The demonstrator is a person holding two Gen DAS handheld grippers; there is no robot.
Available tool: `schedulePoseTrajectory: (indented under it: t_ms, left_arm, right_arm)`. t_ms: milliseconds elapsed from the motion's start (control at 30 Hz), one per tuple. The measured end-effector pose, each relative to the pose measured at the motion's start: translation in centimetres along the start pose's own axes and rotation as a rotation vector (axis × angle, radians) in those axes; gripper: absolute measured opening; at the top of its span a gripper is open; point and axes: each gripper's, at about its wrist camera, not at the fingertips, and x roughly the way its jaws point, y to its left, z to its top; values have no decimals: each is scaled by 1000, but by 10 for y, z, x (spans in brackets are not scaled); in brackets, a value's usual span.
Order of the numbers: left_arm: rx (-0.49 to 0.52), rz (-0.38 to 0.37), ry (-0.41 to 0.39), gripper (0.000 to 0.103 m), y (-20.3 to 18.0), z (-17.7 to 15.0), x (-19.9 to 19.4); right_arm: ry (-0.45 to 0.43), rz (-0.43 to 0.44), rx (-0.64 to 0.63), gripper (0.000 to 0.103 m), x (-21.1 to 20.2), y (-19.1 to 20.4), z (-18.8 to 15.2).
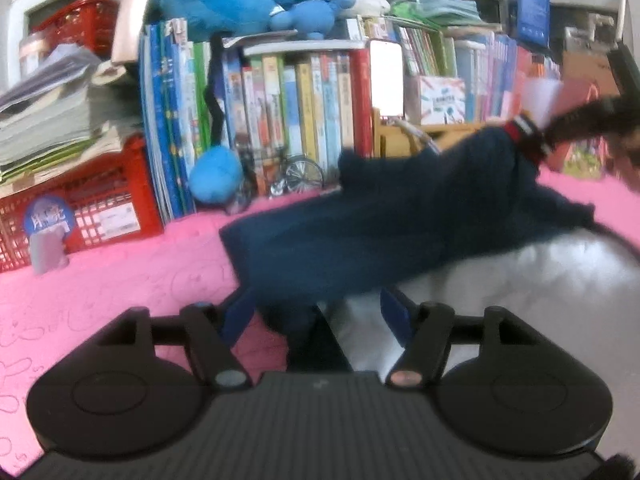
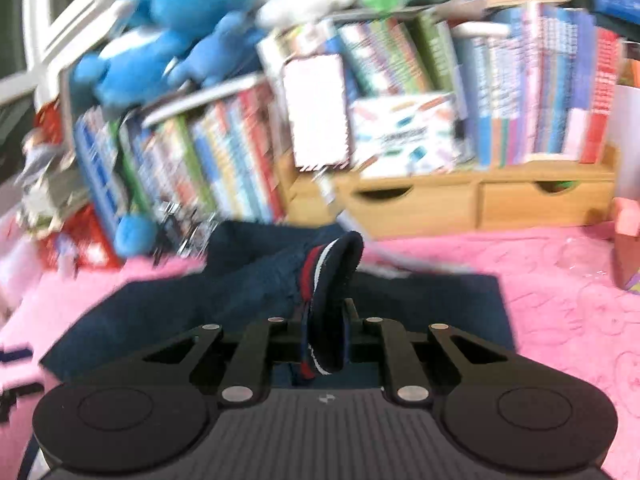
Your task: Fold clothes
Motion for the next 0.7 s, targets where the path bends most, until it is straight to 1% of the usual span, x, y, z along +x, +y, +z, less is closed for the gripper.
schedulePoseTrajectory:
  t_ms: [67, 167, 200, 267, 333, 400, 433, 500, 533, 600, 633, 700]
  left_arm:
    - [-1, 5, 14, 71, -2, -1, 4]
    - [21, 77, 37, 71, -6, -1, 15]
    - [21, 85, 38, 71, -7, -1, 18]
    - [4, 69, 37, 71, -8, 2, 25]
    - [23, 73, 48, 71, -13, 6, 35]
    - [73, 98, 66, 71, -23, 7, 48]
    - [98, 116, 69, 72, -27, 6, 52]
    - [132, 194, 66, 72, -29, 4, 58]
    - [134, 243, 68, 72, -26, 3, 60]
    - [115, 314, 67, 72, -13, 0, 60]
    - [110, 331, 72, 74, -6, -3, 59]
    - [106, 353, 82, 74, 5, -7, 57]
  right_arm:
    - [-13, -41, 16, 17, 4, -14, 3]
    - [0, -77, 39, 17, 14, -28, -3]
    - [8, -87, 46, 17, 18, -32, -6]
    - [22, -106, 61, 17, 26, -40, -12]
    - [37, -125, 76, 17, 33, -48, -18]
    - [50, -136, 80, 17, 38, -52, -25]
    - [57, -138, 81, 18, 40, -52, -28]
    - [68, -142, 85, 18, 43, -54, -33]
    - [74, -145, 82, 20, 45, -55, -35]
    - [78, -155, 69, 21, 47, -58, -39]
    - [83, -160, 59, 23, 49, -58, -41]
    - [91, -180, 30, 23, 53, -58, -45]
